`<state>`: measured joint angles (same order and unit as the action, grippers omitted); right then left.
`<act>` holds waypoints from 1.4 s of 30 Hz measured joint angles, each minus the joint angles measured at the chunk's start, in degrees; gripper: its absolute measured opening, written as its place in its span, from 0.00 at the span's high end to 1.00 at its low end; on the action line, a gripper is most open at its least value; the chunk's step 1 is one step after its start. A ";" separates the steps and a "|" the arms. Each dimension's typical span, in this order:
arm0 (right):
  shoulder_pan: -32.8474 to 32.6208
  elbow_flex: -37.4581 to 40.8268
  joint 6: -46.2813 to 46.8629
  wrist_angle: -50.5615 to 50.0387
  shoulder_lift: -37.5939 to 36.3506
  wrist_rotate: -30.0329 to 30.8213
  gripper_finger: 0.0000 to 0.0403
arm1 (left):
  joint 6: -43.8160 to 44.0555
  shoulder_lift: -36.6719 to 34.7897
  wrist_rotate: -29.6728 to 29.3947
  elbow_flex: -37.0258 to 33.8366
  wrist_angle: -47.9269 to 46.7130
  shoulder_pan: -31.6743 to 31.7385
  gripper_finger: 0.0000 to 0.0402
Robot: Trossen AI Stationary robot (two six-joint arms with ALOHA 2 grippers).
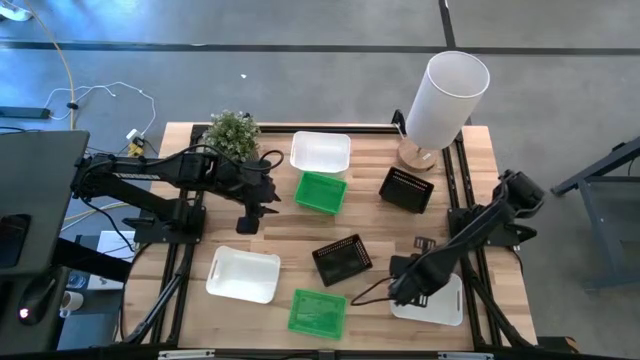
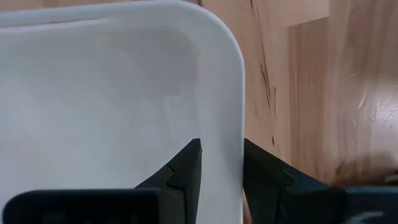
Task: Stack baskets by color
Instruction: Stack the bottom right white bin on top of the top white bin
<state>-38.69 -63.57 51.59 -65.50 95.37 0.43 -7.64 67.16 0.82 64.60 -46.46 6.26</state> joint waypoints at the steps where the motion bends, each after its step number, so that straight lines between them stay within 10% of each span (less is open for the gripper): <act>1: 0.01 0.00 0.08 0.00 0.34 0.04 0.77 | 0.00 0.00 0.01 0.00 -0.01 0.00 0.66; 12: 0.01 0.00 1.94 0.05 1.80 0.00 0.99 | -0.02 0.02 -1.76 0.00 -0.03 0.00 0.66; 42: 5.52 -0.75 13.62 -6.93 -19.25 13.51 1.00 | -0.02 0.02 -9.18 0.00 -6.93 0.00 0.66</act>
<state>-33.17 -64.33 65.21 -72.42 76.12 13.93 -7.66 67.18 -8.36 64.60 -53.39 6.26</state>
